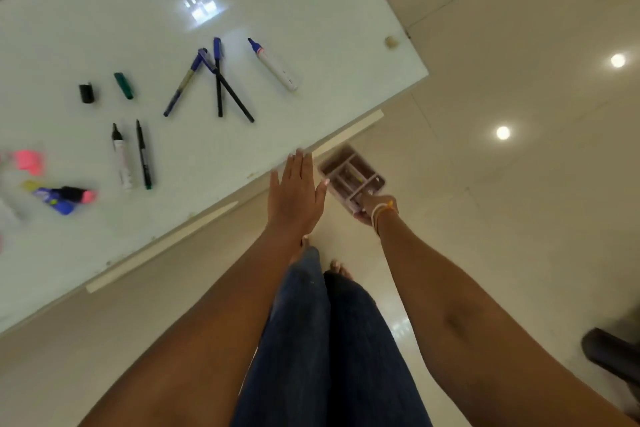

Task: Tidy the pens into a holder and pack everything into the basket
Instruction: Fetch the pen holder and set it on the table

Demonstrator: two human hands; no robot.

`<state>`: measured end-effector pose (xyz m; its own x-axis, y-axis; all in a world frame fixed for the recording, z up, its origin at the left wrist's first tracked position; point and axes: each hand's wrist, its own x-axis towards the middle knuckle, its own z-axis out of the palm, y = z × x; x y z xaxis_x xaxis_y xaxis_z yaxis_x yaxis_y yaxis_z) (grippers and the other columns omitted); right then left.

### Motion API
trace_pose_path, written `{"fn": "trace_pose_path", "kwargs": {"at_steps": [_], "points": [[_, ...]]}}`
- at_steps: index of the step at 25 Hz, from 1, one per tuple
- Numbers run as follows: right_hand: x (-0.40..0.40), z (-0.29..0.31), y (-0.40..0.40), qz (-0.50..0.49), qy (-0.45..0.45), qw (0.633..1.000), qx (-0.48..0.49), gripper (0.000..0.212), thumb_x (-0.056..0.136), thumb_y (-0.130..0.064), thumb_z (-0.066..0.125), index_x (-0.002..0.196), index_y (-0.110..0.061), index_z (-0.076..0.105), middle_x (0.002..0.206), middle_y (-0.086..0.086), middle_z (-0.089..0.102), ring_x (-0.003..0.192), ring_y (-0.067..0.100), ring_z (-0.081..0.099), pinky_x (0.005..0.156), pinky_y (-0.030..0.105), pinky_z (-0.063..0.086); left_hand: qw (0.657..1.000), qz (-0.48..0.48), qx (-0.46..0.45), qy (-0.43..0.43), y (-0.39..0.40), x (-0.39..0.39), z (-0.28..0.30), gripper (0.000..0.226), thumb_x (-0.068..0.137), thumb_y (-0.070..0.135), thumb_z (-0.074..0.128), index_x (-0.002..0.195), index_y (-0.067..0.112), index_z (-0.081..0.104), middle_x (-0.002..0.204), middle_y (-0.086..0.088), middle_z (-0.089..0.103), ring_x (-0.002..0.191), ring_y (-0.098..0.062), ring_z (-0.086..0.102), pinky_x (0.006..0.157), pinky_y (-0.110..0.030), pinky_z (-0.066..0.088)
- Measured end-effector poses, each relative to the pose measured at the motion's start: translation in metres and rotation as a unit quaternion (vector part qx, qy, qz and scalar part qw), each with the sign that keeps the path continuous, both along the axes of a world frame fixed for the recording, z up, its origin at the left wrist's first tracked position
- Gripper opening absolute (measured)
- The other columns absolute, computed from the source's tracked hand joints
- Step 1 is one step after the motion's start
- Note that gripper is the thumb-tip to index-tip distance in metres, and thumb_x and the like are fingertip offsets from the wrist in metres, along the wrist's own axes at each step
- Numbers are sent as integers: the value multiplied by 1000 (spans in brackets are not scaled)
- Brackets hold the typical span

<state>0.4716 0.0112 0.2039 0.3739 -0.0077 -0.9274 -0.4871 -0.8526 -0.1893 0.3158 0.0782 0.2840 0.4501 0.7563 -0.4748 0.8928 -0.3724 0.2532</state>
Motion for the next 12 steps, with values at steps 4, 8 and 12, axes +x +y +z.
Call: {"fn": "trace_pose_path", "kwargs": {"at_steps": [4,8,12], "points": [[-10,88,-38,43,3,999,-18,21,80,-14,71,92,2,63,86,22,70,70,34,70,75,47,60,988,102,-113,-39,-25,-12,81,48,99,35,35,141,11,32,148,-12,39,133,-31,41,104,-47,39],[-25,148,-28,101,-18,995,11,19,79,-18,70,73,-1,64,82,22,72,68,32,70,75,44,61,970,165,-172,-41,-37,-32,123,46,99,35,36,138,13,33,138,-15,49,122,-35,51,96,-46,43],[-53,174,12,190,-38,980,39,19,76,-21,72,65,-7,64,74,19,71,58,28,68,70,40,62,960,215,-166,-63,-27,-72,132,47,96,33,39,139,14,31,133,-15,53,116,-35,55,94,-47,47]]}}
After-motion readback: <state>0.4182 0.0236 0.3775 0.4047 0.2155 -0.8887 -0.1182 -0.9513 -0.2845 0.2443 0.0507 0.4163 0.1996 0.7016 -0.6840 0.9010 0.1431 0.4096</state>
